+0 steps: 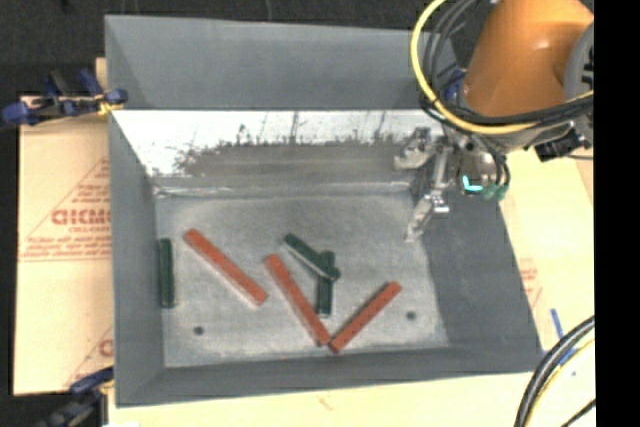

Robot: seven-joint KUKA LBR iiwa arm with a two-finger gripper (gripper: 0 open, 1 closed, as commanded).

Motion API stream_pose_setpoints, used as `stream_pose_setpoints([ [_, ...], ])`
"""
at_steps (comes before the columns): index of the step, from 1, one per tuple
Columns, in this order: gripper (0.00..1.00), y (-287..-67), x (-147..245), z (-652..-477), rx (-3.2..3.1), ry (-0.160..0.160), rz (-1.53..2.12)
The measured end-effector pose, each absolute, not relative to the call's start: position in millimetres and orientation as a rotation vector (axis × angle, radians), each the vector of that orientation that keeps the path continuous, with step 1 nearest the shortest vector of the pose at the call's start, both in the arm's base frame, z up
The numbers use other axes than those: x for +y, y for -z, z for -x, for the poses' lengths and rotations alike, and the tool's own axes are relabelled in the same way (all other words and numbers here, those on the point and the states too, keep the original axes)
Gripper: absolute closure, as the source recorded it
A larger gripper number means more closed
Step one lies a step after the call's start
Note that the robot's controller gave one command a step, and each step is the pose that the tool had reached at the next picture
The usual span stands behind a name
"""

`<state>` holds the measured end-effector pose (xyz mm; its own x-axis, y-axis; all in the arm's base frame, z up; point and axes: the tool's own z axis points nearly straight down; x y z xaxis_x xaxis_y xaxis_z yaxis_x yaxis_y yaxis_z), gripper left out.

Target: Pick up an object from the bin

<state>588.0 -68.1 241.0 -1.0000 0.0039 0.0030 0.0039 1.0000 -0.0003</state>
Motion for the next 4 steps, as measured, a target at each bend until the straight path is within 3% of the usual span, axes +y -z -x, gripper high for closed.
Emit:
stream_pose_setpoints([
  [1, 0.0, -245, -68, -589.3, -3.146, -0.002, 0.004],
  [2, 0.0, -211, -52, -574.1, -3.155, -0.003, 0.02],
  [4, 0.0, -174, -50, -563.7, -3.127, 0.002, -0.135],
])
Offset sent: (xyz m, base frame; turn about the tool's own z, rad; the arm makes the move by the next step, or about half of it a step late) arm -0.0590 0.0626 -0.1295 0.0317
